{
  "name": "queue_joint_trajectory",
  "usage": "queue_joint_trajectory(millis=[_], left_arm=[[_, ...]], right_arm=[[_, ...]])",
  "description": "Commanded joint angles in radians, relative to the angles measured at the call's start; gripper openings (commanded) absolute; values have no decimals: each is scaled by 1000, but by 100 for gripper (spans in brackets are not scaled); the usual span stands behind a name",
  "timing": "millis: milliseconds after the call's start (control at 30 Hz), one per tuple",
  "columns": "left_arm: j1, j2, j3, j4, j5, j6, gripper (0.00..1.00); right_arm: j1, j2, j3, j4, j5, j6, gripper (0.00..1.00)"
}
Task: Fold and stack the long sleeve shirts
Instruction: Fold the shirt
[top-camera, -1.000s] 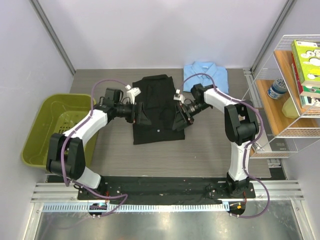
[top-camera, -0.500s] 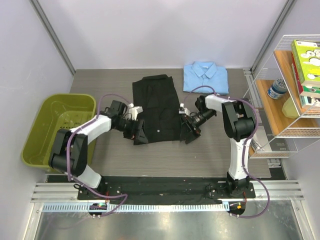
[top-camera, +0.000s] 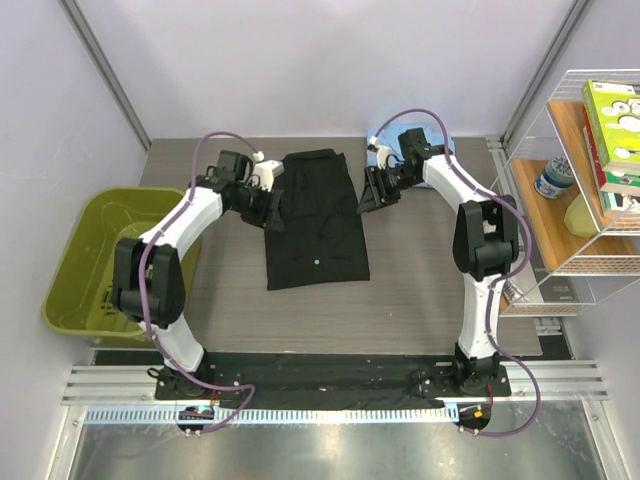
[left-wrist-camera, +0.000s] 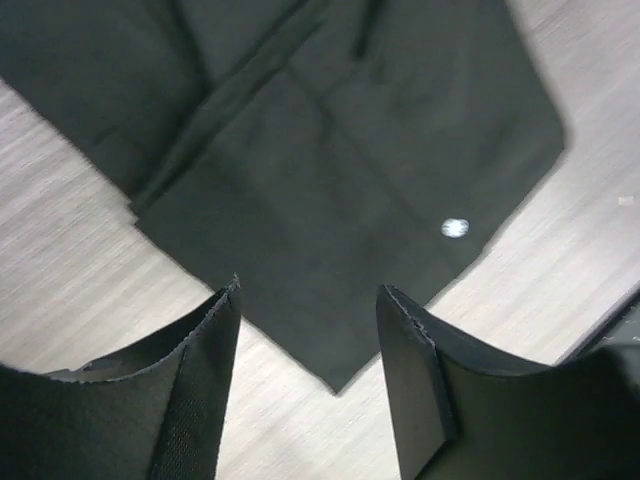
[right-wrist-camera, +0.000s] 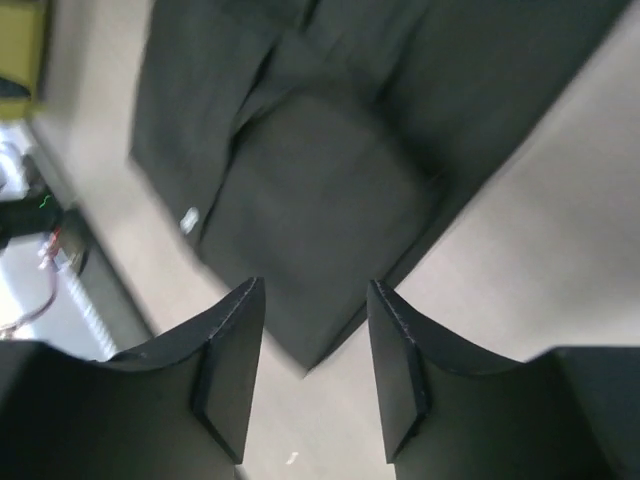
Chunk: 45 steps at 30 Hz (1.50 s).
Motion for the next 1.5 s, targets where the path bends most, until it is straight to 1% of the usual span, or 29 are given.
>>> queue_joint_trajectory(millis=[0,67,133,233,300,333,367,467,500,533,567,600,633,667,700,733,767,800,900,1000,1033,1100,1133,1167,1200,1300,1400,1433,1467], left_arm=[[11,30,42,-63,10,121,56],[8,20,-6,-37,9,175,58],[8,39,-29,-9,-23,177,58],[8,122,-17,20,-23,162,54],[5,165,3,54,-32,145,52],[3,170,10,54,-5,149,52],[2,165,10,56,13,180,54],[-33,63,-71,95,23,255,61],[-70,-1,-132,109,6,290,63],[-91,-41,-170,123,-17,309,64],[-119,-78,-208,153,-69,329,69],[-185,-115,-293,177,-113,376,71],[-222,-202,-340,203,-155,399,72],[-260,-238,-386,268,-195,416,73],[-336,-275,-468,299,-288,428,73],[-374,-314,-502,327,-331,442,74],[-415,-327,-530,368,-386,451,74],[-484,-330,-571,384,-458,465,74],[-573,-323,-619,473,-560,494,75],[-624,-255,-622,551,-672,534,75],[-633,-240,-625,569,-710,545,73],[-664,-208,-657,647,-732,592,71],[-677,-197,-674,680,-755,614,68],[-705,-185,-690,733,-766,663,66],[-716,-156,-720,758,-775,681,65],[-739,-78,-739,821,-830,720,58],[-737,-54,-727,830,-878,708,45],[-737,-65,-722,807,-876,705,35],[-737,-77,-716,786,-869,700,29]], right_arm=[[24,76,117,99,44,40,48],[38,88,143,104,13,5,46],[65,111,168,106,-5,-15,43],[105,145,174,115,-22,-23,42],[127,159,159,132,8,-53,42],[133,162,153,142,16,-61,42],[140,165,151,162,18,-66,42],[153,147,125,223,-4,-70,41],[160,141,113,234,-22,-69,41],[165,131,110,244,-30,-70,41],[179,128,105,260,-33,-73,41],[185,128,100,268,-35,-67,41],[190,128,97,280,-39,-55,41],[194,136,97,302,-41,-41,41],[199,143,100,313,-42,-28,41],[205,151,105,322,-35,-6,41],[206,159,106,329,-27,-1,41],[211,177,108,331,-22,0,41],[214,208,100,352,11,-8,40],[214,246,99,351,41,-17,38],[214,252,97,351,44,-17,38],[214,262,77,351,47,-15,37],[213,266,71,352,48,-17,37],[214,268,64,349,50,-23,37],[213,268,47,349,51,-26,36],[214,268,24,346,50,-35,36],[216,253,-4,346,54,-46,36],[214,249,-13,345,53,-47,36],[216,237,-22,345,50,-47,36]])
